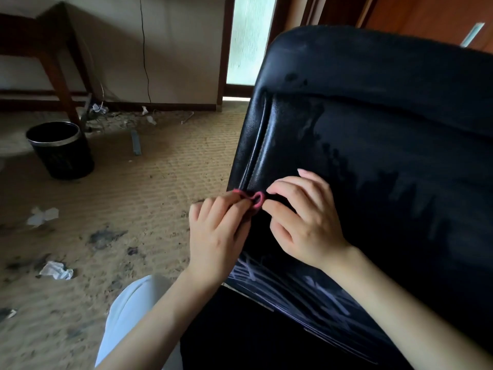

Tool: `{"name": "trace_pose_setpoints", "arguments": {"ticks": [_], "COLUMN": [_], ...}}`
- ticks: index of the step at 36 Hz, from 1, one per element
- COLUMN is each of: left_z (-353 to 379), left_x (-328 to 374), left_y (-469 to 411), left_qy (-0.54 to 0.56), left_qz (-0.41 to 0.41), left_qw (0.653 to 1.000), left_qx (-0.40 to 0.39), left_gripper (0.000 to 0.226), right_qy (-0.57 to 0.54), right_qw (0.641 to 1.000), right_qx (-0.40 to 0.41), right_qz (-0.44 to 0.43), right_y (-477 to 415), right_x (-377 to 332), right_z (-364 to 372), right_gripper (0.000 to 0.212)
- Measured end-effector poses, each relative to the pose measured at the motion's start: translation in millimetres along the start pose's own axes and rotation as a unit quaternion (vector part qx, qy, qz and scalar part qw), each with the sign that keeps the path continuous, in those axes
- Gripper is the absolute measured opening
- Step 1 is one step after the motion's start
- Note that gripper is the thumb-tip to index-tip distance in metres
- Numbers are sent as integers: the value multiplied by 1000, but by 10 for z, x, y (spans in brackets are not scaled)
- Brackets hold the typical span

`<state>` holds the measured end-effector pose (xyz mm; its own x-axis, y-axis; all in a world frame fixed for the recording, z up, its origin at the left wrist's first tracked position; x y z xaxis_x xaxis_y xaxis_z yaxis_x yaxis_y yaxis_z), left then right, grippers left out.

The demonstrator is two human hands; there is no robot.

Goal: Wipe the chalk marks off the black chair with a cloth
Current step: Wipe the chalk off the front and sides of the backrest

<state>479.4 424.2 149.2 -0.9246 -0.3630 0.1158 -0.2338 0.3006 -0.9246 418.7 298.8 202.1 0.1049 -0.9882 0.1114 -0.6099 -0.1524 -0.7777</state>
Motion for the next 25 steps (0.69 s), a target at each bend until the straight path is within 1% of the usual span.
{"name": "trace_pose_setpoints", "arguments": {"ticks": [3,7,11,13,16,20,23,25], "left_z": [23,7,-7,-63,-187,-272,-191,-113], "left_x": [-32,-73,-83,-107,-111,-48,-10,-2], "left_y": [294,761,1163,1208,944,275,-42,-38], "left_qy": [-14,12,21,28,41,15,-3,-7], "left_qz": [-18,-67,-93,-104,-102,-41,-13,-22], "left_qw": [1000,997,990,987,991,999,1000,1000], "left_qx": [-11,-31,-107,-119,-79,-8,0,-9], "left_gripper": [13,15,18,18,16,17,22,26], "right_qy": [-3,-8,-5,-5,-3,-2,-4,-7], "right_qw": [1000,1000,1000,1000,1000,1000,1000,1000], "right_qx": [-2,-1,2,1,1,0,-8,-14], "right_qz": [-6,-7,-7,-6,-9,-8,-9,-11], "right_y": [1,9,9,12,16,11,10,13], "right_x": [4,-5,-11,-17,-28,-29,-33,-29], "right_z": [4,-3,-14,-21,-32,-41,-46,-48], "right_gripper": [25,22,20,20,19,20,20,20]}}
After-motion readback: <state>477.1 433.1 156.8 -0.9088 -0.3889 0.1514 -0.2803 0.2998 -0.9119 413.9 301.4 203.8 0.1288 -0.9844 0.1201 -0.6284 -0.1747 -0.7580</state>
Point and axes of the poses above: each hand's wrist, its own y-axis away from the middle knuckle, its own z-axis out of the palm, x = y × z, the point moved 4 cm from there along -y, towards the middle knuckle, and after that the axes turned 11 degrees about z, right-handed, at the moved point
